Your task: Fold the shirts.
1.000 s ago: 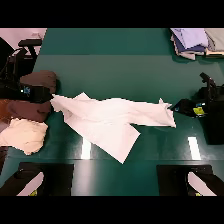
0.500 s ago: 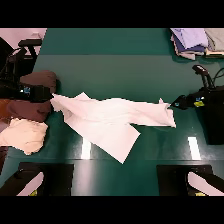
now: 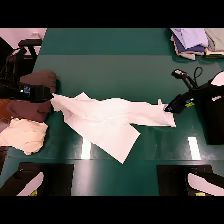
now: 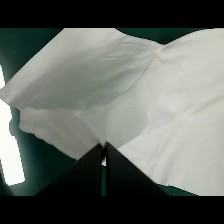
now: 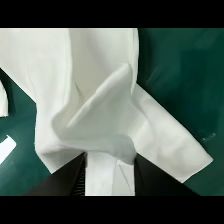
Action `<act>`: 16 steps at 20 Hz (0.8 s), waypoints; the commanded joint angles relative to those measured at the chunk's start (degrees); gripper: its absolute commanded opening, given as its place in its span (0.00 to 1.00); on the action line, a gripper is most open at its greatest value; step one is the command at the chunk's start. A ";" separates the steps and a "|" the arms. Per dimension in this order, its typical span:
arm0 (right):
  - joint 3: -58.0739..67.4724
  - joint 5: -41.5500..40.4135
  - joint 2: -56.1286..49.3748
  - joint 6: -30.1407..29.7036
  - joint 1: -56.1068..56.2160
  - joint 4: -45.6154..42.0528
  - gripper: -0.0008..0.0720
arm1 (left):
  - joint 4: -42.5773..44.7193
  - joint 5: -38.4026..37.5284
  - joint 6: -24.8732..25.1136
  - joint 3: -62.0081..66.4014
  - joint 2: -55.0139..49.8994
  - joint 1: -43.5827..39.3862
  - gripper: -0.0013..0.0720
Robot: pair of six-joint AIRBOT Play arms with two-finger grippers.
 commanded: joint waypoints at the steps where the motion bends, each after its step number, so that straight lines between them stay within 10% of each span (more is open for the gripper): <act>1: 0.15 -0.55 -0.55 -1.09 1.14 -0.59 0.29 | -0.02 0.26 -0.02 -0.02 -0.02 -0.02 0.05; 4: 0.15 -0.44 -0.48 -1.05 1.03 -0.55 0.04 | -0.02 0.96 0.00 -0.02 -0.04 -0.02 0.05; 16: 2.58 -9.84 19.78 13.88 -0.39 -5.42 0.03 | 0.09 2.64 -0.44 13.68 2.01 -0.02 0.05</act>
